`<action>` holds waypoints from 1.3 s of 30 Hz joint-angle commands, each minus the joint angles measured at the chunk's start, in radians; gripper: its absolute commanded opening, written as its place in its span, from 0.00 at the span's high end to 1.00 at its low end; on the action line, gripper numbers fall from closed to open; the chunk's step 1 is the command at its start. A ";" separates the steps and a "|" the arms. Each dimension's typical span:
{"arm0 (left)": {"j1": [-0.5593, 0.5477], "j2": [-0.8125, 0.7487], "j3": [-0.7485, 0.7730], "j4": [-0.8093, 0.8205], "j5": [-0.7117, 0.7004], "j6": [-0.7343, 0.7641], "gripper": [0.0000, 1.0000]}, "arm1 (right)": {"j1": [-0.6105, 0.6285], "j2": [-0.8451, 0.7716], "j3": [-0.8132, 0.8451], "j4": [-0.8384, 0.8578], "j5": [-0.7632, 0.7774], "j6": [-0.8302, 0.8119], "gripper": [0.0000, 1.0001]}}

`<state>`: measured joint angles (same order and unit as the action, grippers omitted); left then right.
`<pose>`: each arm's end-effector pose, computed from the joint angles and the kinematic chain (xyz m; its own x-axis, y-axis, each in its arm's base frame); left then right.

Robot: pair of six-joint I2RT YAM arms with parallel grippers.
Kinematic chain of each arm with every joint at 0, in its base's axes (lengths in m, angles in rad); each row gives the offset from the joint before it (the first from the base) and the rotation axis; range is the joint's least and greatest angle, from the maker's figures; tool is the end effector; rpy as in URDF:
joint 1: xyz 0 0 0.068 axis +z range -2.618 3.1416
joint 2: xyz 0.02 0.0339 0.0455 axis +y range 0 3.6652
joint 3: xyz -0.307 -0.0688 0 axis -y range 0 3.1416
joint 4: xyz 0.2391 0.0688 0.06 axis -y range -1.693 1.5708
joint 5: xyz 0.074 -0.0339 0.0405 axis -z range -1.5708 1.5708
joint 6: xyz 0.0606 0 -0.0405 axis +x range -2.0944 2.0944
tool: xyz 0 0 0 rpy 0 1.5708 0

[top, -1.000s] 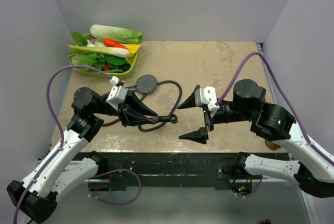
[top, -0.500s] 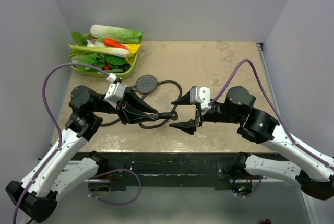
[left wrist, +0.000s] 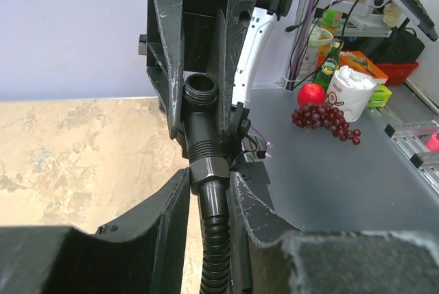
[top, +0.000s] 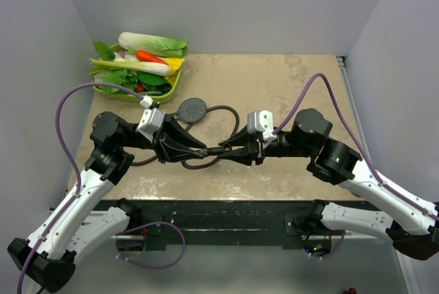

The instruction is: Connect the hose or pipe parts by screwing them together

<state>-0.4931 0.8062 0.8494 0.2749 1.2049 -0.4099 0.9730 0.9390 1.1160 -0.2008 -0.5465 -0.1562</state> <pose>0.0918 -0.1136 0.4352 -0.1262 -0.0941 -0.9875 0.9817 -0.1550 -0.1107 0.0805 0.1741 0.4594 0.1421 -0.0274 -0.9895 -0.9885 0.0477 -0.1433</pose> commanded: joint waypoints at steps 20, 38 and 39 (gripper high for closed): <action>-0.007 0.088 0.102 -0.562 -0.025 0.493 0.01 | 0.021 0.207 0.456 -0.544 0.078 -0.259 1.00; -0.108 0.245 0.329 -0.967 -0.041 0.850 0.09 | 0.187 0.353 0.628 -0.767 0.405 -0.381 1.00; -0.110 0.243 0.330 -0.967 -0.039 0.852 0.09 | 0.188 0.354 0.627 -0.766 0.416 -0.381 1.00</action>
<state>-0.5808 1.0664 1.1408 -0.6289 1.1587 0.3565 1.1538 1.2907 1.7016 -0.9817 -0.1955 -0.5102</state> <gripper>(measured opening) 0.909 0.300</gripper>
